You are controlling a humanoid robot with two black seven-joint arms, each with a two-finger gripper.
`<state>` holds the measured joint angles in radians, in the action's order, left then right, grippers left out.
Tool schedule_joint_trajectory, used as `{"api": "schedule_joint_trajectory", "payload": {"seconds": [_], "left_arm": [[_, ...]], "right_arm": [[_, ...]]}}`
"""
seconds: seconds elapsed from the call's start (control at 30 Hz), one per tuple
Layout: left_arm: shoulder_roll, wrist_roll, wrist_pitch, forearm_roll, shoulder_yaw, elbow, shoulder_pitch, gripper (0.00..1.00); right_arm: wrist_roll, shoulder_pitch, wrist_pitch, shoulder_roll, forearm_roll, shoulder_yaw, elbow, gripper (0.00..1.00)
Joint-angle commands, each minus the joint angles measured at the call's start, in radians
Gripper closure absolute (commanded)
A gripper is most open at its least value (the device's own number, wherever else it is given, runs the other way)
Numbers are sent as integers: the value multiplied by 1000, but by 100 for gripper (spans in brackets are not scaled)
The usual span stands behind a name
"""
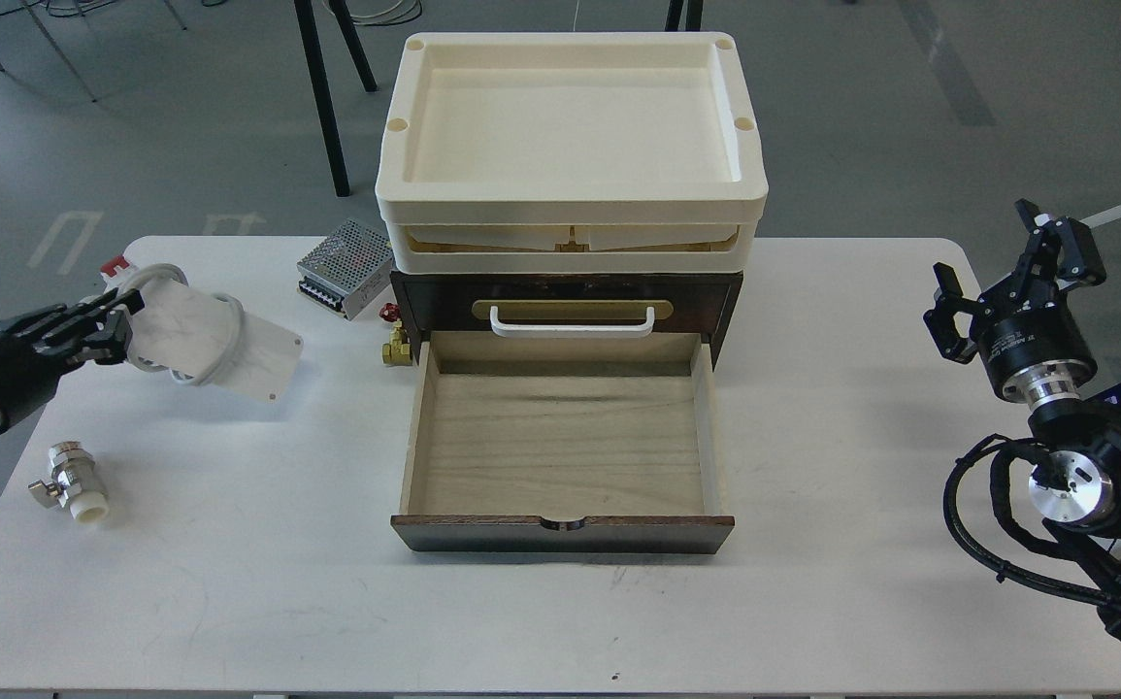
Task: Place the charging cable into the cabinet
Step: 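Lift the adapter with the left gripper up and away from the table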
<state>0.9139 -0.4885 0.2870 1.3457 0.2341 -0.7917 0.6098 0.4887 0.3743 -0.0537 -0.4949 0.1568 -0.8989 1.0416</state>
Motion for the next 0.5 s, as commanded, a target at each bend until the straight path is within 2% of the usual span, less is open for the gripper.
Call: {"api": "schedule_joint_trajectory", "payload": {"seconds": [0.0, 0.23, 0.47], "left_arm": [[89, 0, 4, -98, 39, -89, -5, 99], [224, 0, 0, -308, 92, -214, -4, 100], [253, 0, -25, -339, 361, -333, 4, 99]], "right_arm": [[0, 0, 2, -1, 0, 0, 0, 1], [0, 0, 0, 1, 1, 1, 0, 1], [0, 0, 2, 1, 0, 1, 0, 1]]}}
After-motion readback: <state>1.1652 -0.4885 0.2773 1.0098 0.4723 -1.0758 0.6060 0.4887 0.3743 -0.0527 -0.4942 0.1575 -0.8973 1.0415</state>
